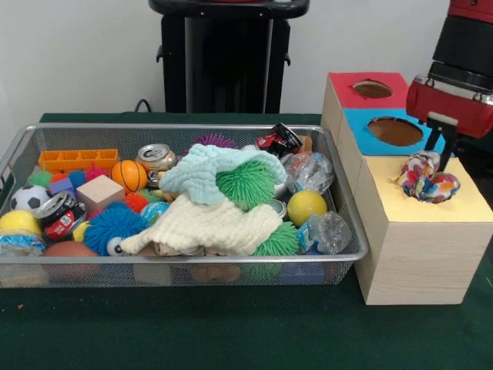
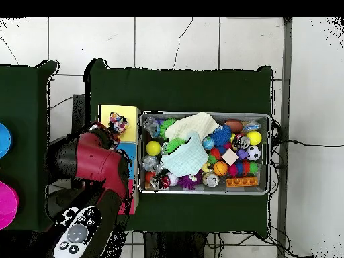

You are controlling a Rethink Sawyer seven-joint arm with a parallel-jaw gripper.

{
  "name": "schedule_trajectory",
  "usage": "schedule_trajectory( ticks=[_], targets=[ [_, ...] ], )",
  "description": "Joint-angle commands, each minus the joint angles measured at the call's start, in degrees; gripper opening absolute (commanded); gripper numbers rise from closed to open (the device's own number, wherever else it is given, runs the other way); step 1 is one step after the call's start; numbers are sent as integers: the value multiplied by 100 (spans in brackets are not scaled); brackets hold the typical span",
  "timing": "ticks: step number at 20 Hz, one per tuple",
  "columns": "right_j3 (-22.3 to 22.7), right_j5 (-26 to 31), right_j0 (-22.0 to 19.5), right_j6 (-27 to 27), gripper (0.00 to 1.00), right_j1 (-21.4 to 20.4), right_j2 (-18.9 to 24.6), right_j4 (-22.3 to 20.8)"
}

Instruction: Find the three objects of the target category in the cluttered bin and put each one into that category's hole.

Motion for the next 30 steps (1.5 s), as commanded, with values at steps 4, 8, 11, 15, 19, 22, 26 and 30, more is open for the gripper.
schedule_trajectory(
  ticks=[4,8,11,15,19,22,26,30],
  targets=[
    [492,408,-929,970,0,73,870,22],
    [707,-1,-1408,603,0,-84,1597,-39],
    [692,-241,-1510,624,0,-40,1748,-202],
    [735,-428,-1470,903,0,5,1898,-201],
    [698,-680,-1311,1276,0,223,1923,-80],
    [656,-882,-1132,1526,0,427,1794,7],
    [651,-1463,-1040,1742,0,731,1810,135],
    [670,-1885,-1279,1652,0,808,2190,116]
  ],
)
